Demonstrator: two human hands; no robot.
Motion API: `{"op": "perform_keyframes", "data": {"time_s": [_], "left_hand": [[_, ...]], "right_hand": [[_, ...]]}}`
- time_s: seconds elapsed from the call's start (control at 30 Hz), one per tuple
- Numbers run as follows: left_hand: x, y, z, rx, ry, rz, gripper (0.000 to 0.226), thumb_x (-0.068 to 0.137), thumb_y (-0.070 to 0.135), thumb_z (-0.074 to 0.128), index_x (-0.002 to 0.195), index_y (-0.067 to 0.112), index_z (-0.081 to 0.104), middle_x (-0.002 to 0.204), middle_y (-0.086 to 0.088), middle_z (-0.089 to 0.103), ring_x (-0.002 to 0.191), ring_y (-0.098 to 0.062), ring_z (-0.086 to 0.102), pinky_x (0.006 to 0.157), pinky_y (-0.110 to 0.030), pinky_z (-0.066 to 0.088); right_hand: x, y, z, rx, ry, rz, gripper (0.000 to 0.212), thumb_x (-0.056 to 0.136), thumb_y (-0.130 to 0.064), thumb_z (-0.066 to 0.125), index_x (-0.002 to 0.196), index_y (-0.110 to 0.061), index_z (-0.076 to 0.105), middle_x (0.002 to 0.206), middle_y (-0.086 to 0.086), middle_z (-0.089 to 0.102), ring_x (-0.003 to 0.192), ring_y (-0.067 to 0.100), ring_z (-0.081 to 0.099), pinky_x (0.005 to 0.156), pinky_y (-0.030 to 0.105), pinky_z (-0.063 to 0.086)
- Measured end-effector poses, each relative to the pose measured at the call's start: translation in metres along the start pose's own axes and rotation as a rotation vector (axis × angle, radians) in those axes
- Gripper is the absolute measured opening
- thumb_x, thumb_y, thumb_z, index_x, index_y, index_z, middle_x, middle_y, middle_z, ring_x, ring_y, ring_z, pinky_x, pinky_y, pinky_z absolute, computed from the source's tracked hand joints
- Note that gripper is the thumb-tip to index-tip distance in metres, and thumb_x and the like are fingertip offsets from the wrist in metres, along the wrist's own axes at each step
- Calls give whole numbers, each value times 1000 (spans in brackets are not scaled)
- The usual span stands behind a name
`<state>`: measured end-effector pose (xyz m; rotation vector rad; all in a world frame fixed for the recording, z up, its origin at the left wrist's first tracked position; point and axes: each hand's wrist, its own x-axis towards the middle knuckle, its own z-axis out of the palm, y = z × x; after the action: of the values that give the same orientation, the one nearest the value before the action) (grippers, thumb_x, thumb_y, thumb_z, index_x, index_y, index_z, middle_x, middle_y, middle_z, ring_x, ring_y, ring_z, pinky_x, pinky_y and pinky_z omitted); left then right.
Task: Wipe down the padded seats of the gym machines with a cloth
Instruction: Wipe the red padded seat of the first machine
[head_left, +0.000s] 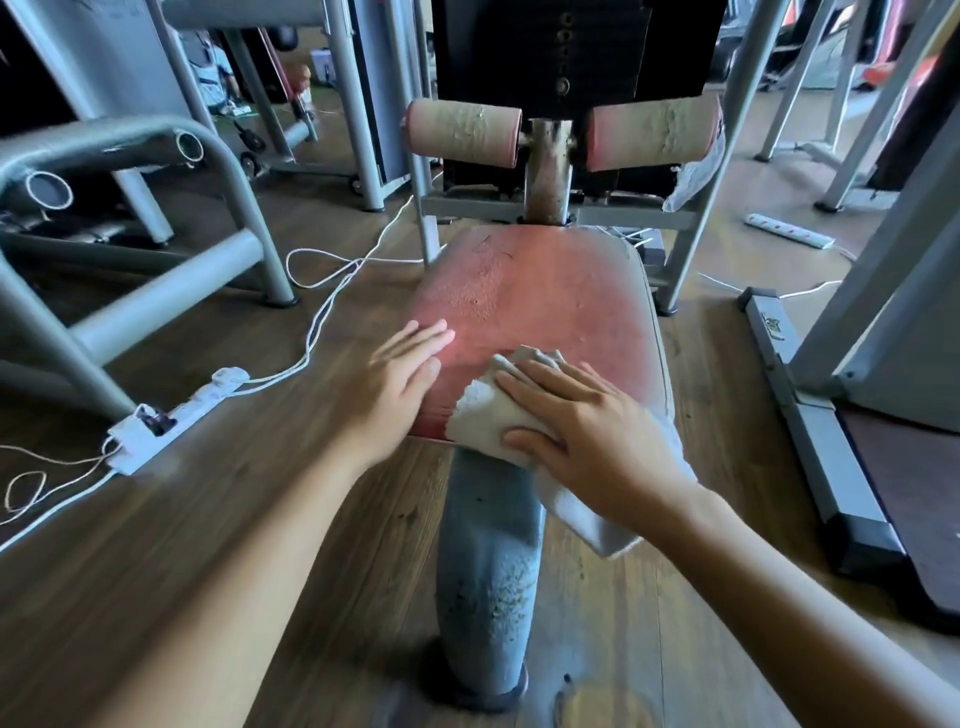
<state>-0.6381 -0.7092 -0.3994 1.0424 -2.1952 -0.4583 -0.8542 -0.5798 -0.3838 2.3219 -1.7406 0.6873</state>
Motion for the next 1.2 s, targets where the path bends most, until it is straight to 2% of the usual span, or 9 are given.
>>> {"op": "perform_keyframes", "data": {"time_s": [0.13, 0.23, 0.4, 0.5, 0.67, 0.8, 0.93, 1.07, 1.2], "left_hand": [[-4, 5, -1, 37, -18, 10, 39, 105, 20, 46, 142, 18, 56, 151, 8, 49, 147, -13, 33, 118, -15, 14], [1, 6, -8, 65, -39, 23, 46, 100, 34, 41, 138, 16, 61, 146, 4, 56, 140, -17, 43, 115, -13, 15], [30, 7, -9, 153, -118, 56, 62, 89, 46, 29, 130, 17, 67, 130, 6, 62, 118, -24, 54, 104, -45, 44], [44, 7, 0, 131, -79, 51, 57, 92, 46, 32, 126, 18, 68, 125, 9, 62, 113, -18, 51, 101, -44, 45], [44, 8, 1, 94, -10, 41, 39, 94, 39, 49, 123, 24, 72, 125, 17, 65, 118, -8, 53, 102, -17, 32], [44, 7, -2, 97, -18, 38, 33, 95, 35, 55, 123, 27, 71, 128, 18, 65, 124, -5, 54, 109, -23, 36], [38, 21, -2, 129, -5, -40, 28, 97, 14, 62, 122, 22, 71, 129, 13, 66, 126, -7, 56, 113, -22, 34], [34, 63, 6, 180, -39, -243, 35, 99, 10, 57, 132, 19, 65, 144, 6, 56, 142, -14, 44, 113, -7, 18], [31, 111, 32, 294, -259, -474, 50, 106, 34, 43, 155, 31, 33, 166, 12, 16, 156, -20, 4, 125, -35, -1]], "right_hand": [[10, 14, -14, 4, -147, 175, 62, 98, -65, 30, 153, -38, 37, 159, -19, 34, 148, 9, 30, 122, 41, 17], [34, 19, -19, -17, -236, 296, 57, 101, -58, 35, 154, -38, 33, 161, -19, 29, 151, 6, 20, 122, 42, 11], [77, 44, -7, 15, -306, 402, 53, 106, -46, 38, 156, -28, 33, 165, -8, 26, 154, 16, 17, 121, 39, 15], [99, 71, -3, 13, -292, 442, 54, 106, -44, 39, 155, -22, 35, 163, 0, 30, 153, 22, 21, 123, 41, 17], [99, 82, -2, 38, -267, 405, 64, 101, -53, 45, 155, -19, 33, 162, 1, 31, 152, 19, 19, 125, 35, 13], [90, 76, -13, 96, -300, 326, 69, 98, -54, 49, 156, -21, 31, 164, 0, 28, 153, 16, 15, 125, 35, 10], [58, 77, -24, 211, -246, 190, 50, 103, -32, 49, 151, -19, 44, 154, 0, 45, 142, 21, 40, 117, 31, 27], [26, 85, -27, 374, -148, 125, 46, 104, -26, 49, 149, -19, 47, 153, -4, 47, 138, 21, 43, 116, 20, 17], [28, 108, -22, 460, -176, 10, 46, 103, -25, 52, 148, -15, 49, 150, 2, 50, 138, 24, 44, 116, 29, 21]]}}
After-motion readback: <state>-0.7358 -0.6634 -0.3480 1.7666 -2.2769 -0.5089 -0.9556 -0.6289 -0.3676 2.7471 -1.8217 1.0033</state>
